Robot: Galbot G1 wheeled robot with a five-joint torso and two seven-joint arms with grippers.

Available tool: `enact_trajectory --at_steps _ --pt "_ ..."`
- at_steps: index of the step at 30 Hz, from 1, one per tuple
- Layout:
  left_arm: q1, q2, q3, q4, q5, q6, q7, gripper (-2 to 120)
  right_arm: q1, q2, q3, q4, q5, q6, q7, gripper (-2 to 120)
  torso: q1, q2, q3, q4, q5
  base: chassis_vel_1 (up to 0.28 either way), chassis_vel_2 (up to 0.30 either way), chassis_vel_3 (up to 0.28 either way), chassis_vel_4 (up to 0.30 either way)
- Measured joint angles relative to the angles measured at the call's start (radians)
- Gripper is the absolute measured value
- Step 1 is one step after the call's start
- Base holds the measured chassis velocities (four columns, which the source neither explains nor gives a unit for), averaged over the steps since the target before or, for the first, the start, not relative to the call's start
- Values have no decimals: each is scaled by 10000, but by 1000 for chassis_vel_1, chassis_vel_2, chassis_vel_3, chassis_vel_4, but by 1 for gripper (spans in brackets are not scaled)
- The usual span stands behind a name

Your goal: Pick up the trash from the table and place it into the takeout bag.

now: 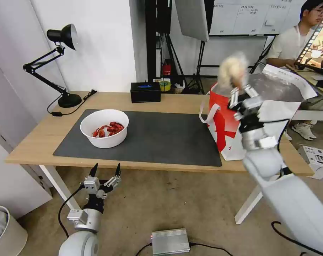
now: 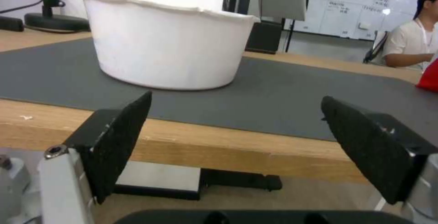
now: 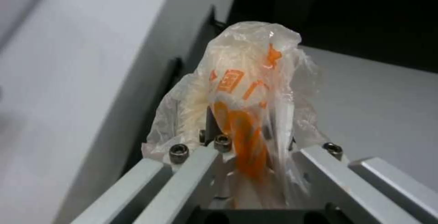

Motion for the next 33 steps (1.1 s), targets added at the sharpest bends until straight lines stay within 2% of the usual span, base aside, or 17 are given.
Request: enact_trajectory --at_steps 1,4,5,8,9,12,13,17,18,21,29,30,31,33 --pt "0 0 0 0 0 0 0 100 0 0 0 0 0 0 0 3 0 0 0 0 0 0 0 0 0" --pt "2 11 0 28 3 -10 0 100 196 -618 139 313 1516 -1288 257 3 -1 1 -1 -2 0 0 0 0 0" --pt "2 11 0 28 3 -10 0 100 196 -618 139 313 1516 -1288 257 3 -1 1 -1 -2 0 0 0 0 0" --pt "1 12 -2 36 4 -16 -1 100 350 -1257 359 893 3566 -2881 686 3 0 0 -1 -2 1 0 0 0 0" --pt "1 12 -2 36 4 -16 -1 100 350 -1257 359 893 3566 -2881 686 3 0 0 -1 -2 1 0 0 0 0" --pt "-5 5 20 50 9 -24 -1 100 777 -1850 556 1032 4802 -4467 1125 3 -1 1 -1 -2 0 0 0 0 0" --pt "-5 5 20 50 9 -24 -1 100 777 -1850 556 1032 4802 -4467 1125 3 -1 1 -1 -2 0 0 0 0 0" --pt "-21 7 69 93 16 -50 1 100 1470 -2422 589 1031 6505 -6228 1637 3 -1 1 -1 -3 1 0 0 0 0" --pt "-21 7 69 93 16 -50 1 100 1470 -2422 589 1031 6505 -6228 1637 3 -1 1 -1 -3 1 0 0 0 0" --pt "-58 35 107 201 26 -90 4 100 2204 -2564 383 948 8133 -7123 2413 3 -1 1 -1 -2 0 0 0 0 0" --pt "-100 36 132 260 43 -112 6 100 3295 -2508 -56 323 10115 -8452 3445 3 0 1 0 -1 0 0 0 0 0" --pt "-99 41 128 275 43 -117 7 100 3541 -2475 -163 86 10863 -8839 3794 3 0 0 0 0 0 0 0 0 0" --pt "-99 41 128 275 43 -117 7 100 3541 -2475 -163 86 10863 -8839 3794 3 0 0 0 0 0 0 0 0 0" --pt "-98 59 110 314 37 -139 8 100 3770 -2353 -243 -228 11763 -9061 4270 3 0 0 0 -1 -1 0 0 0 0"
